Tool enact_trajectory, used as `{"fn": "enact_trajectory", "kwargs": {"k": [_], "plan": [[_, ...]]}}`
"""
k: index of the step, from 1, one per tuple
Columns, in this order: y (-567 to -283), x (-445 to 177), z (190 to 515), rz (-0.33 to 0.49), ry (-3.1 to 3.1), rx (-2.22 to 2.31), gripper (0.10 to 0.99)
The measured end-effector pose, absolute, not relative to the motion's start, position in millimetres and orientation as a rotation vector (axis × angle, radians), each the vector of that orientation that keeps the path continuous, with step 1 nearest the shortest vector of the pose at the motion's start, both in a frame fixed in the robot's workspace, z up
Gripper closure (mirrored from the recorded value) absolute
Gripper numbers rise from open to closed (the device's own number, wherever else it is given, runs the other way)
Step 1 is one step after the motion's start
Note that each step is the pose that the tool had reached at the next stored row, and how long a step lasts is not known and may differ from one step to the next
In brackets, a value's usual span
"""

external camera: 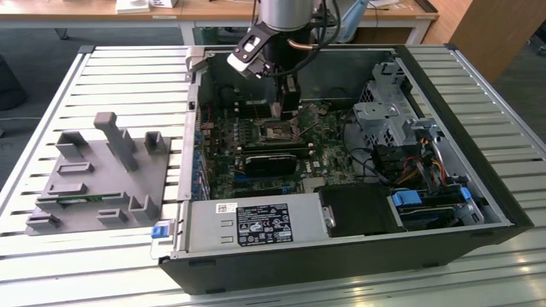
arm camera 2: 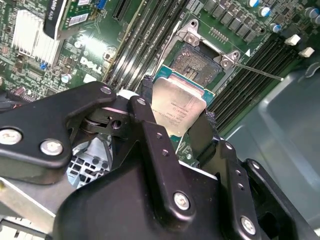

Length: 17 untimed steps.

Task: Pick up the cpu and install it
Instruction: 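Place the cpu into insertion slot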

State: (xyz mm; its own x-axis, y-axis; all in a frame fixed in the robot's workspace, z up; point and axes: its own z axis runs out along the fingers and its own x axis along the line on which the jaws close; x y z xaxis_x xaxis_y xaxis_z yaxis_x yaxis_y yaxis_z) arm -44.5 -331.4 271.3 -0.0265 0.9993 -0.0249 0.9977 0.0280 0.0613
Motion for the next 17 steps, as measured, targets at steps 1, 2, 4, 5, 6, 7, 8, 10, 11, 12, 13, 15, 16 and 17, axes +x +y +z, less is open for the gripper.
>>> {"fn": "enact_trajectory", "kwargs": {"k": [1,2,4,5,6,7,8,10,11,12,13,15,16,17], "plan": [[-331.0,-44.6,269.5,0.041,2.208,2.149,0.553],[-330.2,-44.6,267.8,0.041,2.208,2.149,0.553],[-327.6,-44.6,264.1,0.04,2.208,2.149,0.553],[-326.2,-44.6,262.3,0.041,2.208,2.149,0.553],[-324.6,-44.6,260.4,0.041,2.208,2.149,0.553],[-323.3,-44.6,258.6,0.041,2.208,2.149,0.553],[-322.3,-44.7,256.7,0.041,2.208,2.149,0.553],[-320.7,-44.8,253.2,0.041,2.208,2.149,0.553],[-319.8,-44.8,251.3,0.041,2.208,2.149,0.553],[-318.9,-44.9,249.5,0.041,2.208,2.149,0.553],[-318.0,-44.9,247.7,0.041,2.208,2.149,0.553],[-315.8,-45.2,244.1,0.04,2.208,2.148,0.553],[-314.5,-45.4,242.3,0.04,2.208,2.148,0.553],[-313.1,-45.7,240.4,0.04,2.207,2.149,0.553]]}}
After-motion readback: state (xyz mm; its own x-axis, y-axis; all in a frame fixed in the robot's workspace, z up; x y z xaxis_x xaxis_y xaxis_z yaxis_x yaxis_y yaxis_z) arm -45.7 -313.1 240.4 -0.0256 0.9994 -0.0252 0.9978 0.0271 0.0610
